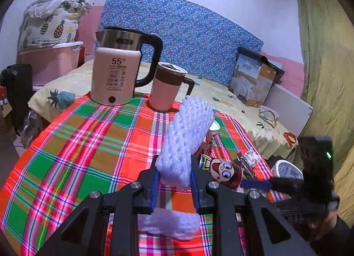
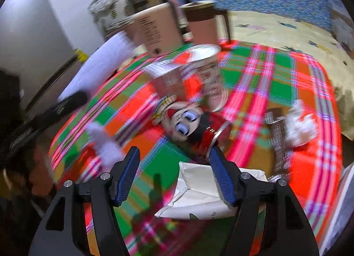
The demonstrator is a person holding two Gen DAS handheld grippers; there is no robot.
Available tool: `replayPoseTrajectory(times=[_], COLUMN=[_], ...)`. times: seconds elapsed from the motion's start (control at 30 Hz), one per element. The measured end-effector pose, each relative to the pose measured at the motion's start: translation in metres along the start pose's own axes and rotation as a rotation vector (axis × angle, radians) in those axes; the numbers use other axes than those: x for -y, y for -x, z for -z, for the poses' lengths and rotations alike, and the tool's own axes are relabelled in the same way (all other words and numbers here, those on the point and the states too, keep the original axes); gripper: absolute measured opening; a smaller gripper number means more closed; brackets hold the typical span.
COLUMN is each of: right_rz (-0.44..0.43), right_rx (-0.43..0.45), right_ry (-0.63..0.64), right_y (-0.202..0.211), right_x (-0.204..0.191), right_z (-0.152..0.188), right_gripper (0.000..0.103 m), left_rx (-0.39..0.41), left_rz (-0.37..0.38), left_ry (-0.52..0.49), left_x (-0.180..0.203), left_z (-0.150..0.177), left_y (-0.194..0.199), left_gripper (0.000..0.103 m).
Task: Collect trash
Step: 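Grasp the red cartoon can with the right gripper while the left gripper holds the foam net, then carry the foam net and red can over the white bin and open both grippers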
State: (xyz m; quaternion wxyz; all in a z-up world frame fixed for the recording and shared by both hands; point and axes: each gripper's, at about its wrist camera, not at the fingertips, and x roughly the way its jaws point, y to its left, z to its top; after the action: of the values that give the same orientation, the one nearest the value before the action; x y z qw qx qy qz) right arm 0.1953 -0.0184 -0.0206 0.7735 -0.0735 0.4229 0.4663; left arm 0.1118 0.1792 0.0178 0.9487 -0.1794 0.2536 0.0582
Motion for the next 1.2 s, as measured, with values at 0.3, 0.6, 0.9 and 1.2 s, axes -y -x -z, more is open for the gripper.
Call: replayPoseTrajectory(times=[0.3,0.6,0.9,1.2], right_rz=[0.147,0.209,0.22,0.213], right_rx=[0.094,0.031,0.012,0.076], right_ry=[0.052,-0.032,-0.081,-0.112], right_y=[0.017,-0.014,-0.019,0.004], right_x=[-0.012,-0.008,-0.012,-0.016], right_z=[-0.011,-0.012,-0.012,-0.01], right_gripper=[0.067,0.067,0.055,0.054], left_rx=[-0.005,-0.054,-0.069,-0.067], left_rz=[-0.017,-0.037,-0.042,-0.032], left_ry=[0.008,0.007,0.005,-0.002], left_x=[-0.007,-0.01,-0.008,-0.004], left_z=[0.002,0.009,0.012,0.013], left_y=[0.005,-0.007,-0.011,-0.008], left_gripper=[0.025,0.025,0.025,0.025])
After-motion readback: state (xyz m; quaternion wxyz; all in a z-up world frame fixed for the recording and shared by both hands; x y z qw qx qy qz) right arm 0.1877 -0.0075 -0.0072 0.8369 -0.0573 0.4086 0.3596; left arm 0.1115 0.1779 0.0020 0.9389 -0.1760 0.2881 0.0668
